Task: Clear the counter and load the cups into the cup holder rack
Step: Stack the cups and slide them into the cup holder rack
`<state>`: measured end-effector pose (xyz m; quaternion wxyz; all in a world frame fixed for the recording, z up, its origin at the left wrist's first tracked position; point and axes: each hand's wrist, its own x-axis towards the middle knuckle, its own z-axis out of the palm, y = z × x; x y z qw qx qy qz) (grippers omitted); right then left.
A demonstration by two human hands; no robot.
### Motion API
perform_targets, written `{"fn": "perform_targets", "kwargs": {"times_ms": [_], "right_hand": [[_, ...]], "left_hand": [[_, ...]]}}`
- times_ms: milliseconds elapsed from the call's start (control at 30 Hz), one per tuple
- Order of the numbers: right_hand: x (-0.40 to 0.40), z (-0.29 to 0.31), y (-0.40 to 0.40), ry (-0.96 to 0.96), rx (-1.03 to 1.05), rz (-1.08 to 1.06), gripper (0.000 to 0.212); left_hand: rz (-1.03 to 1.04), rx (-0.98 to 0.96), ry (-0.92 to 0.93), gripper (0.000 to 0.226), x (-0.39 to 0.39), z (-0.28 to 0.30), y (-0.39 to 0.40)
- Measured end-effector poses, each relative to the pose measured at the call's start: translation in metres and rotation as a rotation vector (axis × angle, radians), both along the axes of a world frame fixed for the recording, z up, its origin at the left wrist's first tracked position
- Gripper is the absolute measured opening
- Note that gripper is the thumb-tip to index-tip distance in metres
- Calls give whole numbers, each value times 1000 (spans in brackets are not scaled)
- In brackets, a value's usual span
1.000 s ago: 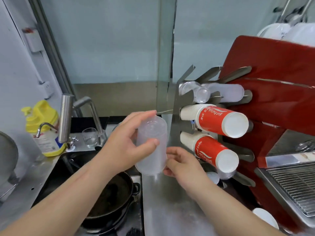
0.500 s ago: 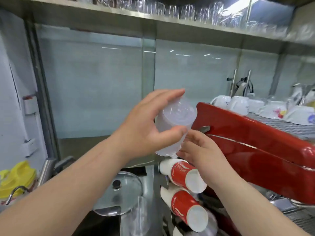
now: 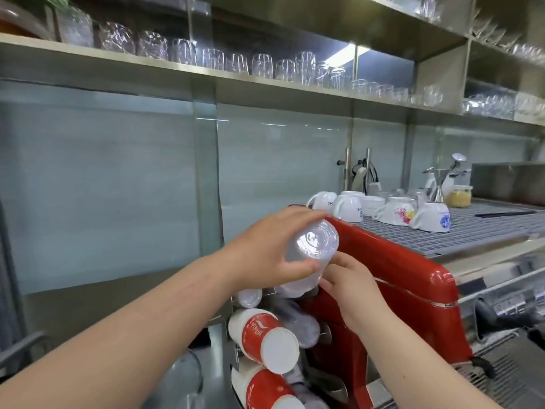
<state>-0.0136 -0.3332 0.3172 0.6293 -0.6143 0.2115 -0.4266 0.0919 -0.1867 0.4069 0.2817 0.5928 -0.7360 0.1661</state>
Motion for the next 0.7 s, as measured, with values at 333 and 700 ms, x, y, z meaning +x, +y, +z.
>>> {"fn": "perform_targets", "kwargs": {"times_ms": [333,700], "right_hand": [[33,-33,-35,59,62,-52,40],[53,-69,-34,201,-139,-144,47]], "left_hand": [[97,178,-7,72,34,-28,-42],[99,182,43,70,53,-64,-67]]}}
